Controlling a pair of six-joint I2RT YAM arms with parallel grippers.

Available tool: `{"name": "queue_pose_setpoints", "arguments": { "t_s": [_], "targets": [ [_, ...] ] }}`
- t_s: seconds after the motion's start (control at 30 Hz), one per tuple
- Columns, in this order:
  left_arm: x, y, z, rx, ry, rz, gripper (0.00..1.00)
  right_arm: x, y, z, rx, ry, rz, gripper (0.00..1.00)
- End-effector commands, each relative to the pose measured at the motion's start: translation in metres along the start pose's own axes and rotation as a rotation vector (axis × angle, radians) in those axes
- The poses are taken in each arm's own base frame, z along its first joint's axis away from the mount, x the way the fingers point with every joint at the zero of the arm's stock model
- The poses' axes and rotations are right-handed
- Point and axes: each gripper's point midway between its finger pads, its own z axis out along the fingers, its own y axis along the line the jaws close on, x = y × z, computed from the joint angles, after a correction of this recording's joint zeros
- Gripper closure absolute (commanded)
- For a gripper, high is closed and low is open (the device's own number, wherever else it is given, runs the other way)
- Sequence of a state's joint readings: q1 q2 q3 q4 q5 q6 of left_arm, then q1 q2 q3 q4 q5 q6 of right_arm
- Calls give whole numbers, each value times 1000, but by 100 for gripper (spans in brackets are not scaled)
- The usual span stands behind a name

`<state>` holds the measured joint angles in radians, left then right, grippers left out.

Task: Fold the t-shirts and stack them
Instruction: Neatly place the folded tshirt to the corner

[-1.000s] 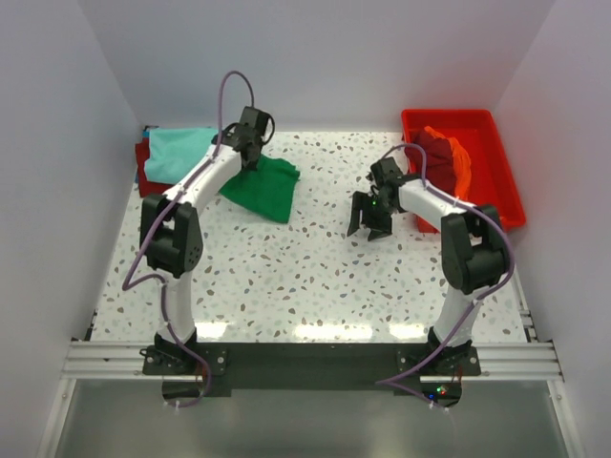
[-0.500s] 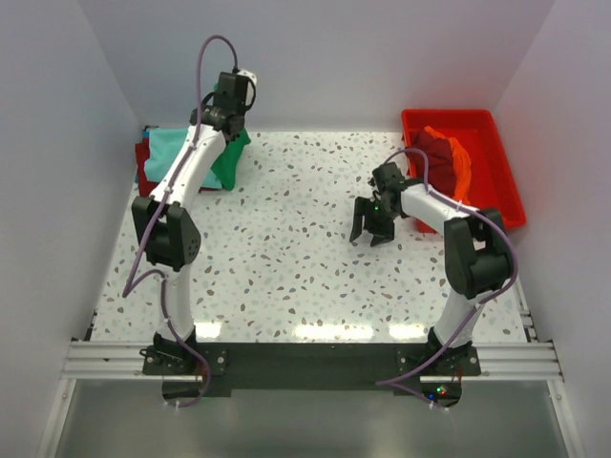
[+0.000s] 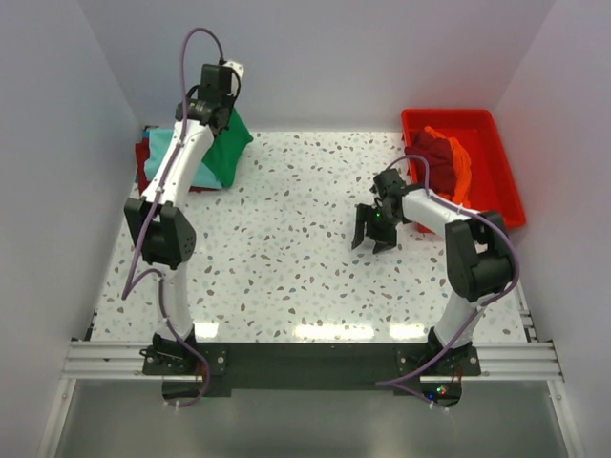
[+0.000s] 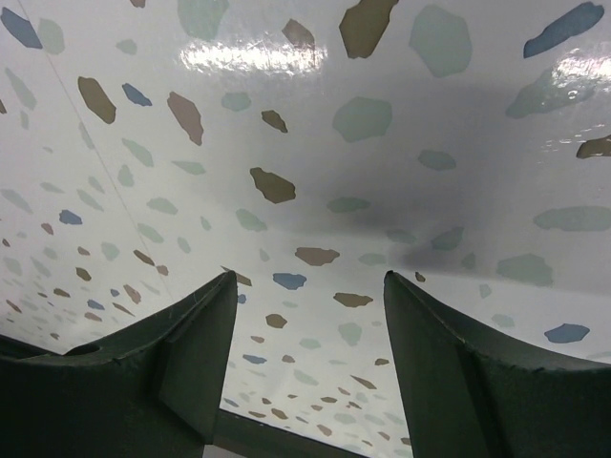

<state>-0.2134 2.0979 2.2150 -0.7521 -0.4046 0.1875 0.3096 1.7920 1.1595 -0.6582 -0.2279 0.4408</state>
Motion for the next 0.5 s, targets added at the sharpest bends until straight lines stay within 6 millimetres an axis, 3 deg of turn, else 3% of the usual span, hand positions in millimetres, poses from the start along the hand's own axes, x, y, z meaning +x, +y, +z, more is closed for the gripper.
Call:
{"name": "queue_pose_setpoints", "arguments": {
  "t_s": [0.0,0.3,0.47],
  "targets": [
    [-32,37,-37,-36,-110,-47,100,-3,8,-13,-28,-39,-19,34],
    [-32,60,-42,-56,-123,-88,100,-1,9,-14,-34,-40,-21,34],
    [-24,67,-35,-50,-107,-105,100,4,6,-12,-30,-31,-20,34]
  ]
}}
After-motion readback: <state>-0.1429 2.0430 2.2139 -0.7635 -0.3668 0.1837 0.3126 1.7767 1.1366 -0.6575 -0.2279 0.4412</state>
